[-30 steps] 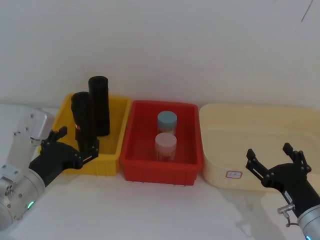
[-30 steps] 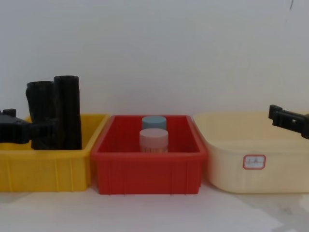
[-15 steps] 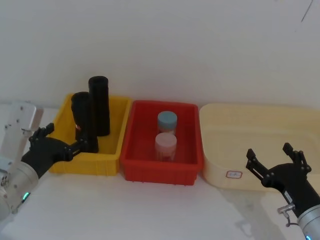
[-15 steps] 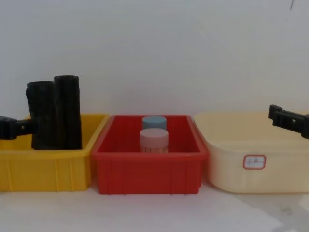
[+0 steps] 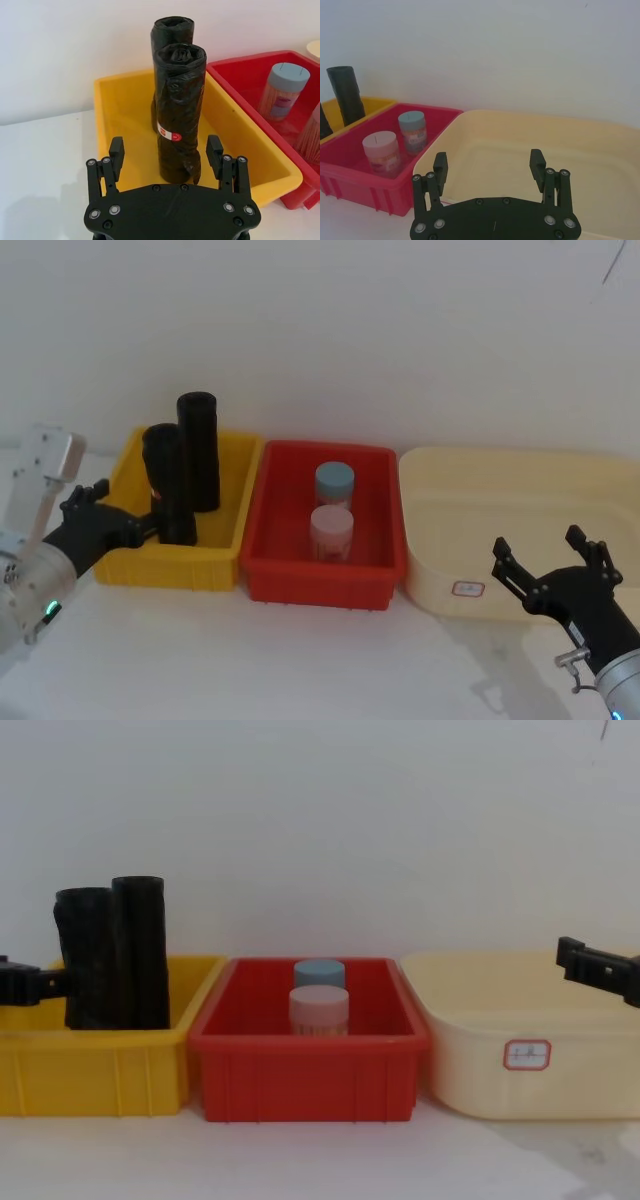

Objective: Pick up the garbage bag with the one hand and transfer it to the other hand.

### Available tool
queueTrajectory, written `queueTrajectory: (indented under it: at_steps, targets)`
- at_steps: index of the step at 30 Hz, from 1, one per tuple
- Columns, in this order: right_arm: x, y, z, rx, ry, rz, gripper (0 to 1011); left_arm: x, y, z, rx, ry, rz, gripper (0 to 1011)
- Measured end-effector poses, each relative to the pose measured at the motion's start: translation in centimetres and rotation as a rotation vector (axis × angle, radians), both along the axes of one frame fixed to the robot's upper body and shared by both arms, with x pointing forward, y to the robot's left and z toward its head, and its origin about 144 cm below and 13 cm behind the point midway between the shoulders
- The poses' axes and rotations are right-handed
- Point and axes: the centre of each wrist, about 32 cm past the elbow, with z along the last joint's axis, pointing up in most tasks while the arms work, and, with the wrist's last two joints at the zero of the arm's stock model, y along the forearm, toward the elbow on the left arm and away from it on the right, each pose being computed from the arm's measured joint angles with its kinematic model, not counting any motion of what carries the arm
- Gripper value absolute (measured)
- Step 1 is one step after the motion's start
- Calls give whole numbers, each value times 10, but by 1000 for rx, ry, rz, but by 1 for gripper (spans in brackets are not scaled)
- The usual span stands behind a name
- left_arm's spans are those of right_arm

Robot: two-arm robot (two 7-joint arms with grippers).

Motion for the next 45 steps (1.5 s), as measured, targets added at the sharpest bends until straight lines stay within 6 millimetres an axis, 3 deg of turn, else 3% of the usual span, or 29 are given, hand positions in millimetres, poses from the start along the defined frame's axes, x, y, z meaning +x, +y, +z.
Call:
queueTrajectory:
  at_steps: [14, 45]
  targets:
    - [0, 0, 0, 0, 0, 0, 1001, 30, 13, 0, -3, 25, -120, 1000]
    - [0, 0, 0, 0, 0, 0, 1001, 71, 24, 15, 12, 110, -234, 1000]
